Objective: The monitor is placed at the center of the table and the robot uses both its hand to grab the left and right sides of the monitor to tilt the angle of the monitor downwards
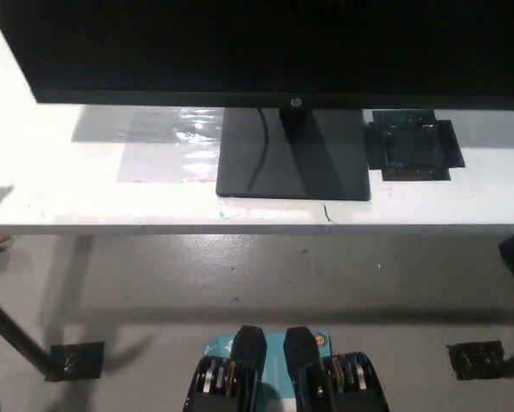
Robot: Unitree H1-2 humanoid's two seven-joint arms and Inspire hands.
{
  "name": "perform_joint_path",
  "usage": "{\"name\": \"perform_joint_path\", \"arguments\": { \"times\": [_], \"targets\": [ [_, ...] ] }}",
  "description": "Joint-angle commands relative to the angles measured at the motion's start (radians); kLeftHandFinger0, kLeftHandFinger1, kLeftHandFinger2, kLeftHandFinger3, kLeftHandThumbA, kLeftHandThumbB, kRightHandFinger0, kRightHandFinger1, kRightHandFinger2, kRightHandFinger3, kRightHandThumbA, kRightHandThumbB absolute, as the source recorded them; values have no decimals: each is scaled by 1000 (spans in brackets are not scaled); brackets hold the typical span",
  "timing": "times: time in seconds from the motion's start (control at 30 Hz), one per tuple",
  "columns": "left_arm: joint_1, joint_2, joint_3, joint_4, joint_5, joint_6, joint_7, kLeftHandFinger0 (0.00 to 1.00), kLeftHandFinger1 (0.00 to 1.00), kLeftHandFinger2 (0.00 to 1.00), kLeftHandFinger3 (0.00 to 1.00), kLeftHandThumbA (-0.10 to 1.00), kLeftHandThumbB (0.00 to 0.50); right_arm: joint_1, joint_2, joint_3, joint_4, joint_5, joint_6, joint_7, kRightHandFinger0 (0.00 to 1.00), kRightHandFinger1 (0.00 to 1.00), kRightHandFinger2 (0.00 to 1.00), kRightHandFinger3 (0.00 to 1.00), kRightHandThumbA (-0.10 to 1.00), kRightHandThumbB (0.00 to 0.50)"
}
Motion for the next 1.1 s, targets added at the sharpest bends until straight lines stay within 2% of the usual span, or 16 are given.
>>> {"name": "perform_joint_path", "arguments": {
  "times": [0.0,0.07,0.17,0.2,0.4,0.43,0.5,0.53,0.57,0.63,0.7,0.8,0.87,0.93,1.03,1.07],
  "targets": [
    [226,17,268,-386,-386,32,-7,1000,1000,1000,1000,1000,380,281,-99,-253,-638,559,62,164,1000,1000,1000,1000,826,500],
    [292,-14,285,-497,-442,61,4,1000,1000,1000,1000,1000,367,382,-80,-294,-748,601,52,126,1000,1000,1000,1000,931,500],
    [305,-26,297,-523,-454,76,-2,1000,1000,1000,1000,1000,367,402,-72,-309,-774,609,60,123,1000,1000,1000,1000,939,500],
    [345,-65,286,-620,-434,64,35,1000,1000,1000,1000,1000,345,500,-34,-330,-882,616,16,61,1000,1000,1000,1000,1000,500],
    [387,-114,260,-732,-385,51,33,1000,1000,1000,1000,1000,338,584,26,-342,-1015,597,-11,-8,1000,1000,1000,1000,999,500],
    [393,-175,176,-844,-302,7,30,1000,1000,1000,1000,1000,313,641,120,-305,-1196,446,-35,-101,1000,1000,1000,1000,1000,500],
    [396,-205,154,-889,-252,58,32,1000,1000,1000,1000,1000,347,653,147,-289,-1226,426,-39,-107,1000,1000,1000,1000,1000,500],
    [388,-241,124,-912,-216,90,29,1000,1000,1000,1000,1000,420,651,172,-263,-1235,403,-46,-102,1000,1000,1000,1000,1000,500],
    [383,-261,104,-923,-205,108,24,1000,1000,1000,1000,1000,433,647,187,-246,-1239,385,-49,-97,1000,1000,1000,1000,1000,500],
    [384,-268,110,-927,-204,114,17,1000,1000,1000,1000,1000,435,648,194,-252,-1244,386,-42,-90,1000,1000,1000,1000,1000,500],
    [367,-311,6,-948,-203,150,-43,1000,1000,1000,1000,1000,434,653,260,-152,-1301,334,9,-53,1000,1000,1000,1000,955,500],
    [368,-319,8,-953,-199,160,-49,1000,1000,1000,1000,1000,436,653,271,-157,-1307,331,20,-43,1000,1000,1000,1000,952,500],
    [360,-363,-49,-916,-189,144,-72,1000,1000,1000,1000,1000,419,659,348,-72,-1261,279,-19,-8,1000,1000,1000,1000,977,500],
    [361,-373,-54,-917,-192,149,-74,1000,1000,1000,1000,1000,416,660,362,-64,-1260,267,-22,-3,1000,1000,1000,1000,989,500],
    [371,-398,-83,-907,-192,181,-81,1000,1000,1000,1000,1000,445,663,401,4,-1170,243,-125,37,1000,1000,1000,1000,983,500],
    [369,-408,-86,-882,-198,169,-81,1000,1000,1000,1000,1000,432,668,424,12,-1137,232,-131,27,1000,1000,1000,1000,937,490]
  ]
}}
